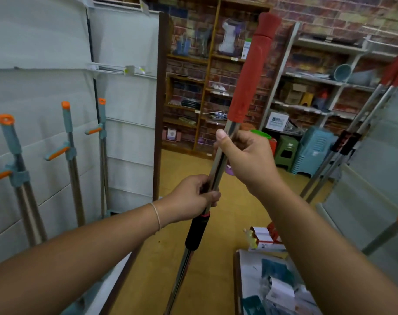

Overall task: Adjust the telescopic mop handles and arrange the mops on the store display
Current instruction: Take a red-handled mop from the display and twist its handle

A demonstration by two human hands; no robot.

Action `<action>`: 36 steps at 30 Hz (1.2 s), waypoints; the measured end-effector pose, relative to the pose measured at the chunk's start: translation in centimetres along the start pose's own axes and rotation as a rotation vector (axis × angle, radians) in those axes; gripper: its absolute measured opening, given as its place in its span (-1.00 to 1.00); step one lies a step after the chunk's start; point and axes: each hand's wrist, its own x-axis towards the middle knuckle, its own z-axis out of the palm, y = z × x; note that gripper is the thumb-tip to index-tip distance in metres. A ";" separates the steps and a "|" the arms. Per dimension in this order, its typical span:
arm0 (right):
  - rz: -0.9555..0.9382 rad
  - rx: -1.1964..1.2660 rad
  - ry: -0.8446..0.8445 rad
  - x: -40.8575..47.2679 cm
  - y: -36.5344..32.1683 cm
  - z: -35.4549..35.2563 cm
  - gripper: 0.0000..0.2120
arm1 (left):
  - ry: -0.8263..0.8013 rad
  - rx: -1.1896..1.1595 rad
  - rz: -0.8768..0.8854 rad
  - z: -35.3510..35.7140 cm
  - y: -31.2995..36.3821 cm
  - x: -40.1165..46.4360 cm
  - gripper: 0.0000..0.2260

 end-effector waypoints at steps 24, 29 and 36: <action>0.043 -0.177 0.361 31.0 14.8 -1.9 -0.60 | -0.318 -0.141 0.198 -4.0 -0.8 39.9 -0.80; 0.067 -0.211 0.416 35.4 18.1 -2.6 -0.69 | -0.381 -0.256 0.236 -3.5 0.4 46.4 -0.76; 0.117 -0.218 0.469 40.3 21.8 -6.4 -0.75 | -0.331 -0.227 0.333 1.2 0.2 54.4 -0.97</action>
